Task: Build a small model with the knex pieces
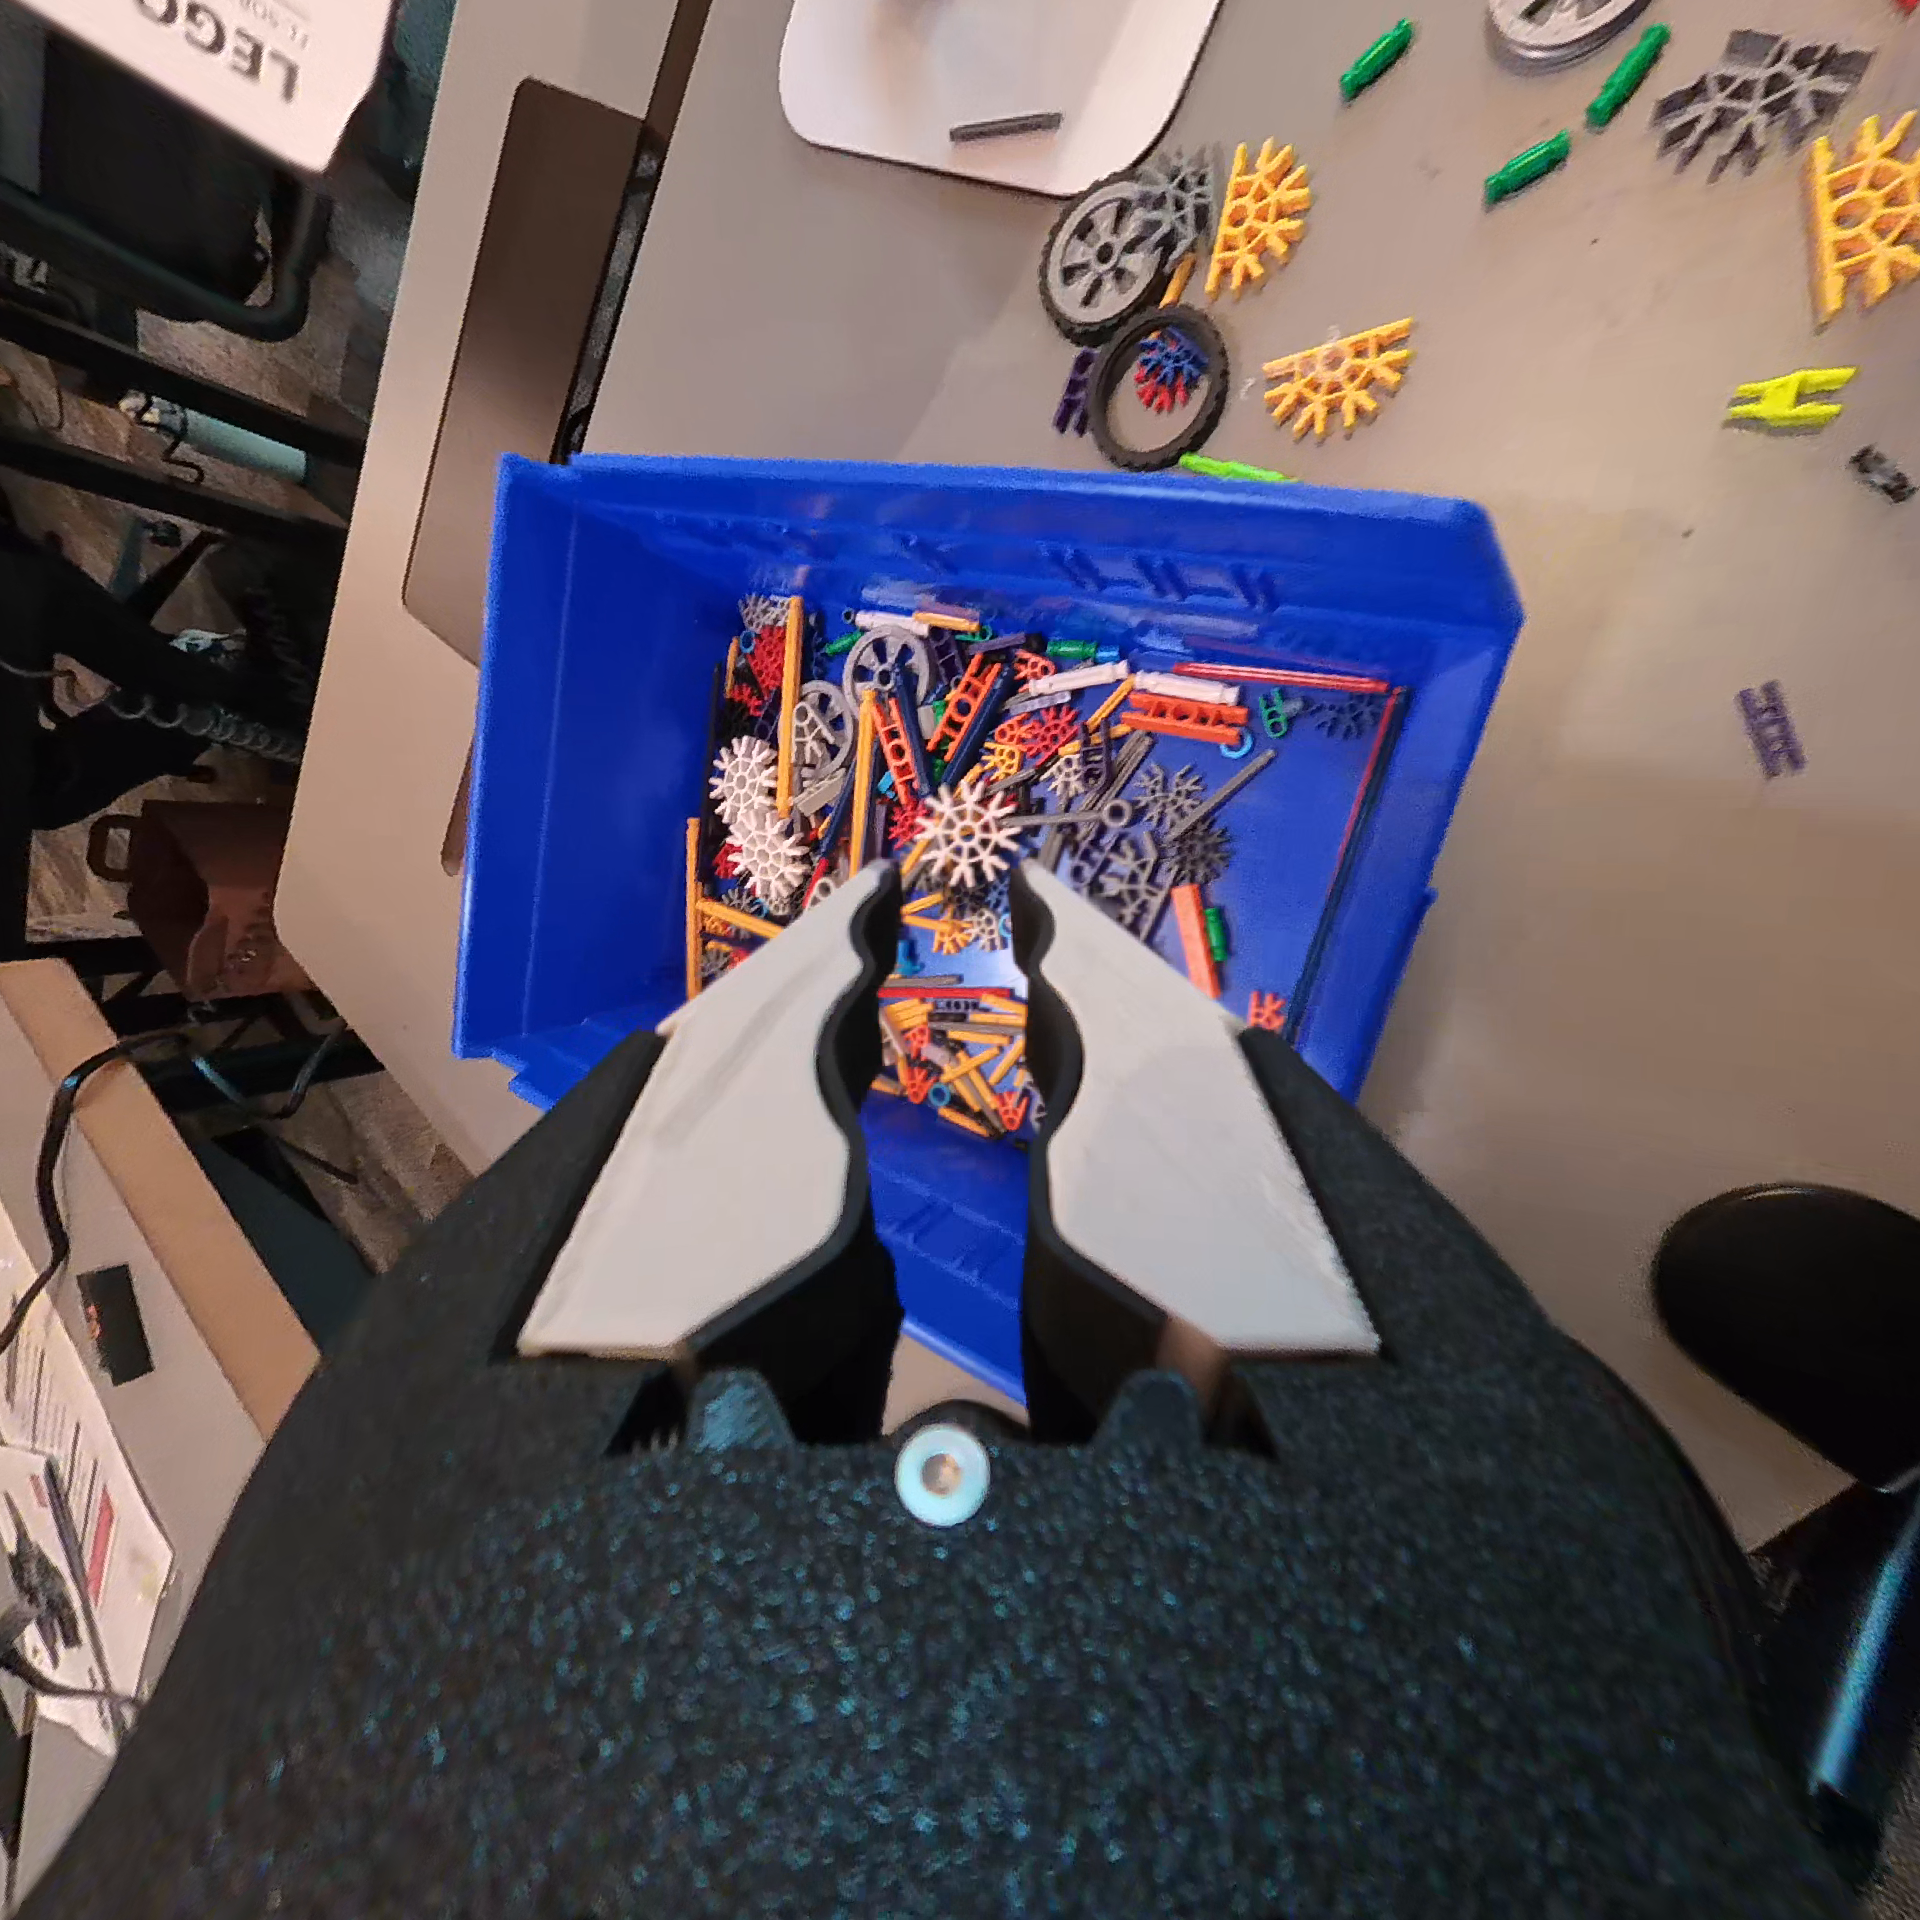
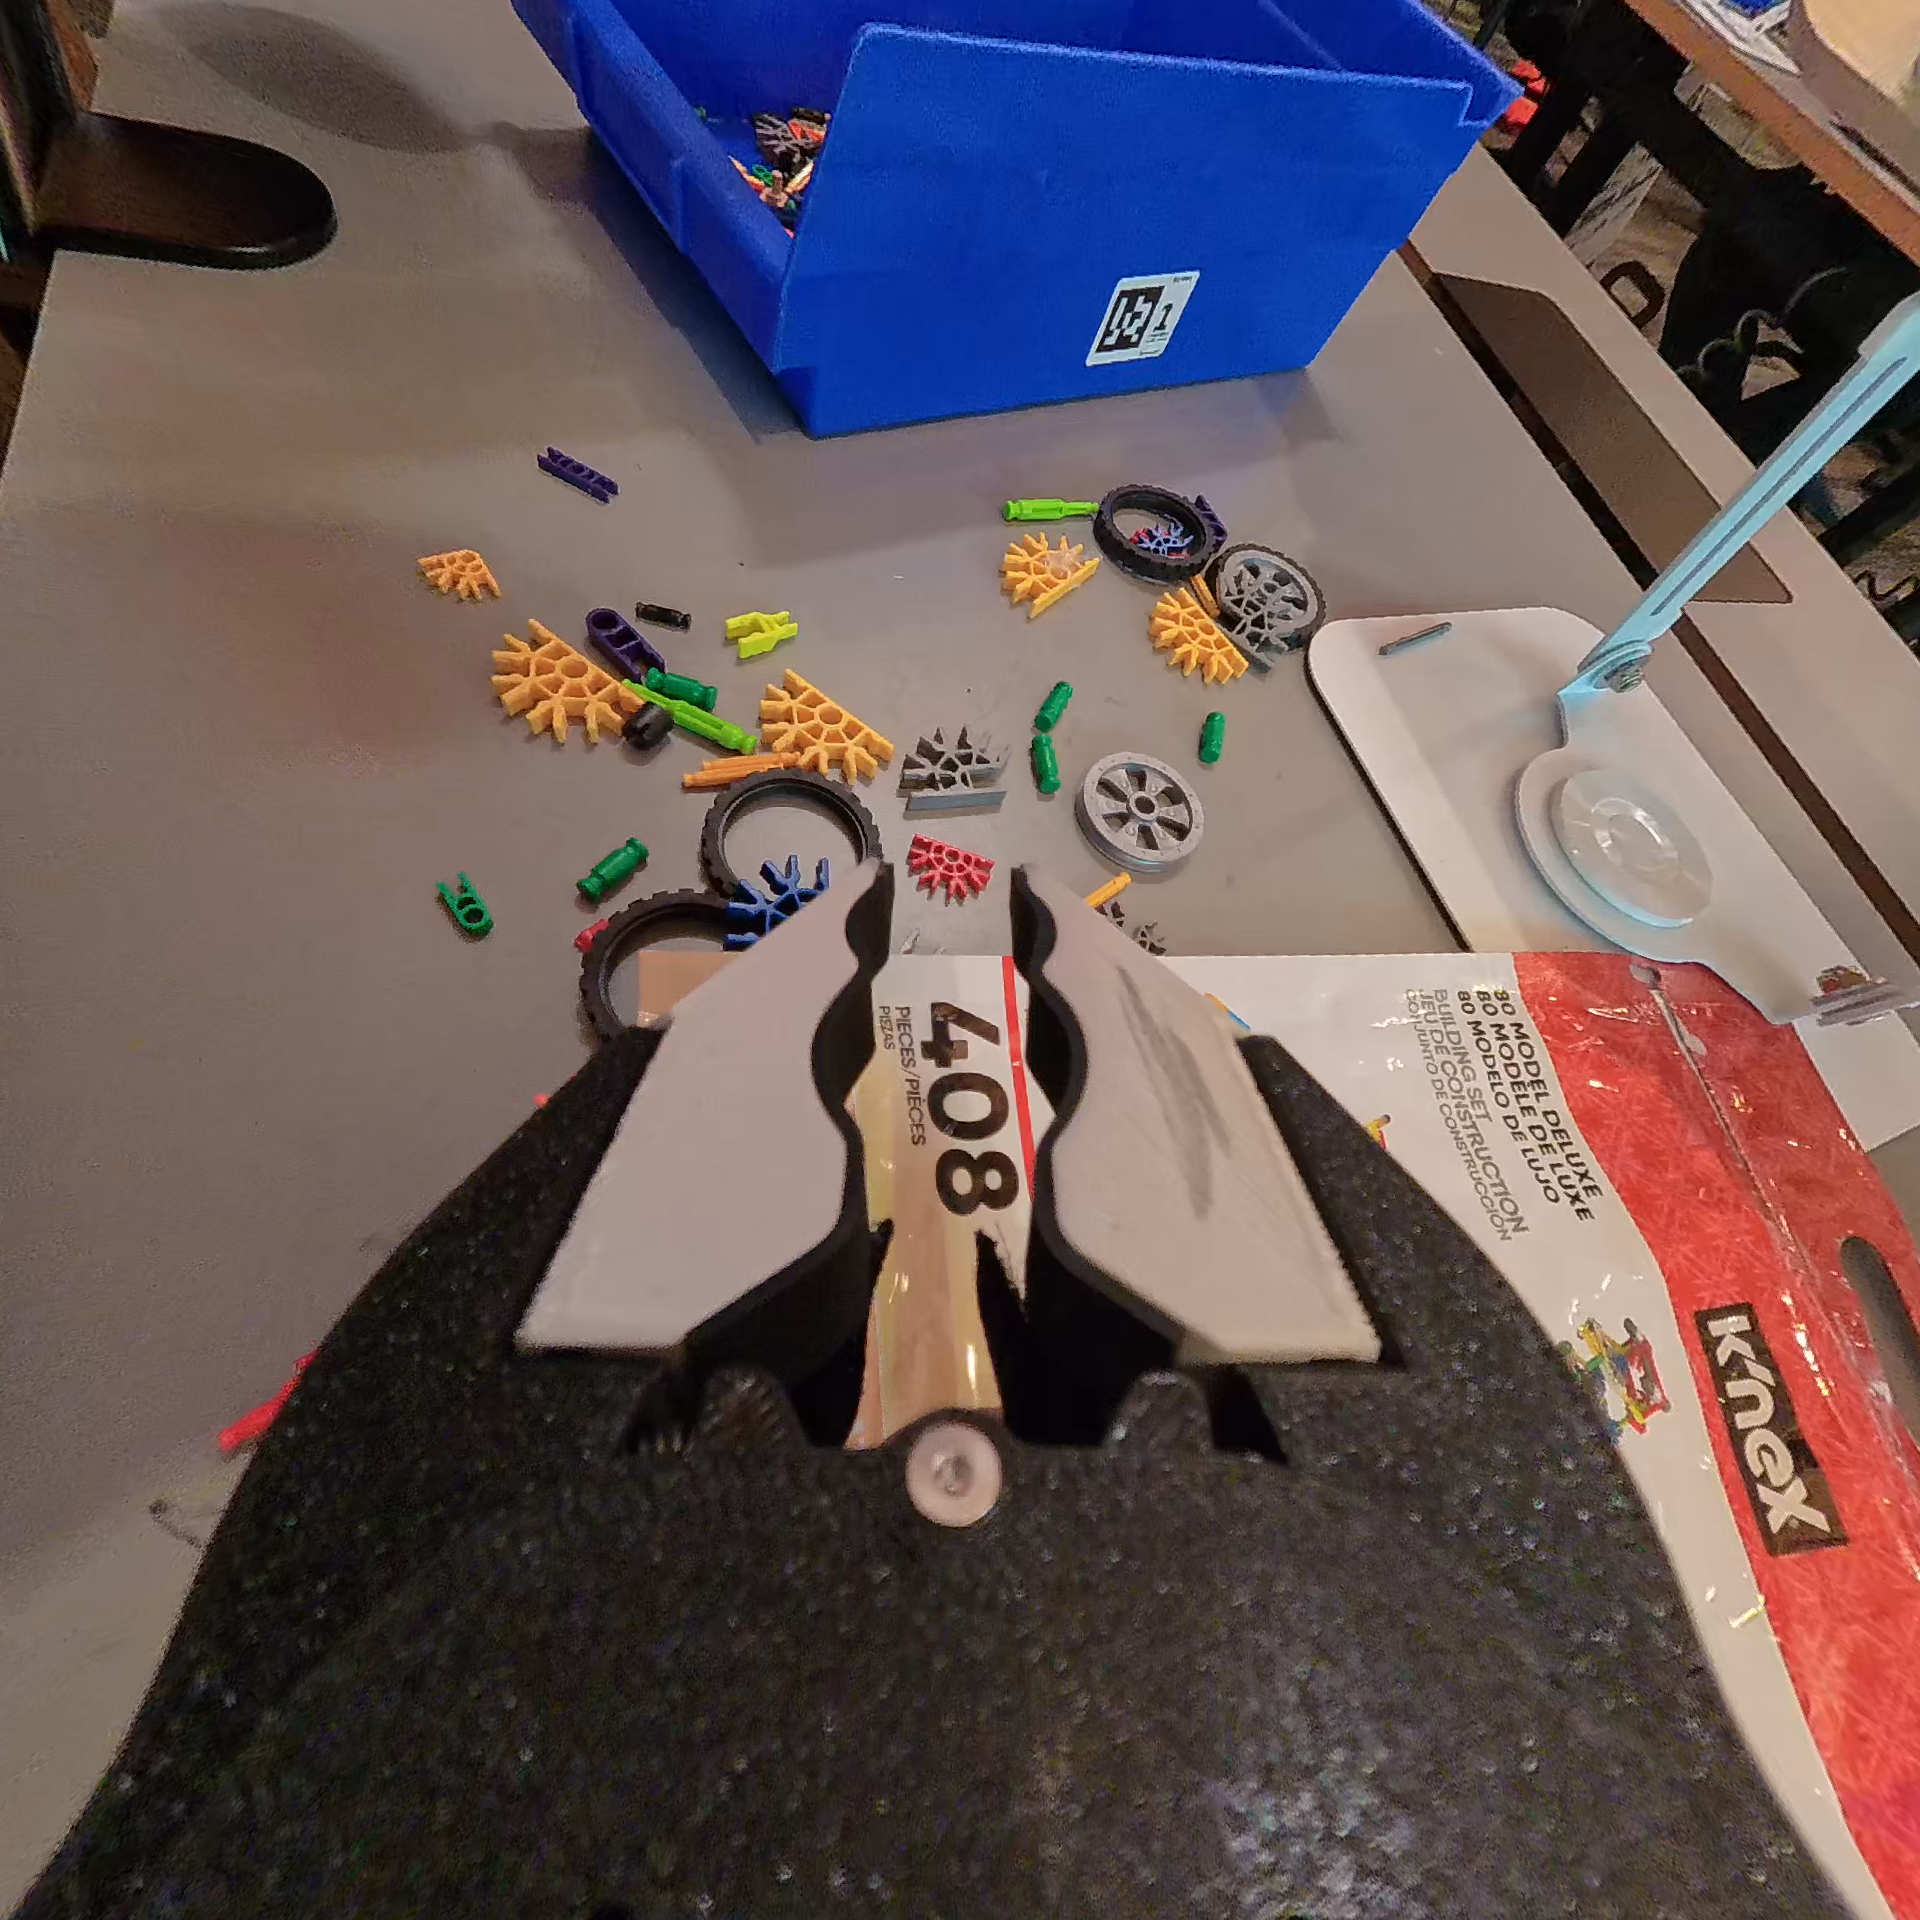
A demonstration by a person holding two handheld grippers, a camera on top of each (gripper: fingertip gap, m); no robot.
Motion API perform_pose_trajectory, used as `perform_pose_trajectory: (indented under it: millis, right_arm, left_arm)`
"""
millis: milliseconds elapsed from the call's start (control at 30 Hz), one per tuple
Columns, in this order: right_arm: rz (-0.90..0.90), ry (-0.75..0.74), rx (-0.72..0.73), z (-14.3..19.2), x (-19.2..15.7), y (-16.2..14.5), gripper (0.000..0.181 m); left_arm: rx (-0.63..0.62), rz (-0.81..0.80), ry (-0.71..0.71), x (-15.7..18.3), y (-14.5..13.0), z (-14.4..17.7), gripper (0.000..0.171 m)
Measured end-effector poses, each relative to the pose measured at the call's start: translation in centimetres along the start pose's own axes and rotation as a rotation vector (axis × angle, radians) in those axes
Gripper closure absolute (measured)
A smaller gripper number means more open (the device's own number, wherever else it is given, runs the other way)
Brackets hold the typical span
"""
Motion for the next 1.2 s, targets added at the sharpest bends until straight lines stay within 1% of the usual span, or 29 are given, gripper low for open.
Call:
perform_pose_trajectory:
  millis: [200,333,400,533,700,767,900,1067,1200]
  right_arm:
    - [-0.009,-0.002,-0.011,-0.3,0.1,-0.4,0.160]
    - [-0.025,-0.009,-0.015,-0.4,0.6,-0.9,0.160]
    - [-0.045,-0.014,-0.009,-0.3,0.9,-1.1,0.160]
    - [-0.052,-0.030,-0.021,-0.4,1.3,-1.6,0.161]
    - [-0.036,-0.036,-0.024,-0.4,1.4,-1.8,0.161]
    - [-0.045,-0.035,-0.020,-0.4,1.6,-1.9,0.161]
    - [-0.055,-0.036,-0.008,-0.3,1.7,-1.9,0.161]
    - [-0.069,-0.041,0.007,-0.1,2.0,-2.0,0.162]
    - [-0.075,-0.044,0.004,-0.2,2.1,-2.1,0.162]
  left_arm:
    - [-0.039,0.039,0.051,-3.1,-2.0,0.3,0.153]
    - [-0.052,0.055,0.047,-5.2,-3.2,-0.2,0.150]
    - [-0.056,0.056,0.029,-6.1,-3.5,-0.9,0.147]
    - [-0.079,0.066,-0.018,-7.8,-4.2,-2.7,0.135]
    - [-0.143,0.046,-0.067,-9.5,-5.4,-5.1,0.131]
    - [-0.172,0.056,-0.115,-9.9,-6.0,-6.0,0.129]
    - [-0.222,0.041,-0.181,-10.3,-6.7,-8.1,0.131]
    - [-0.294,0.009,-0.248,-10.2,-7.2,-10.5,0.141]
    - [-0.354,-0.015,-0.285,-10.2,-7.4,-12.0,0.141]
Point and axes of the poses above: each gripper's, where its closed fingertips meet, z back along the fingers, y out of its top, x = y × z across the jaws, the point moved 9 cm from there along z, back along the fingers, and after that the axes turned 8 degrees about x, right-handed, at the moved point
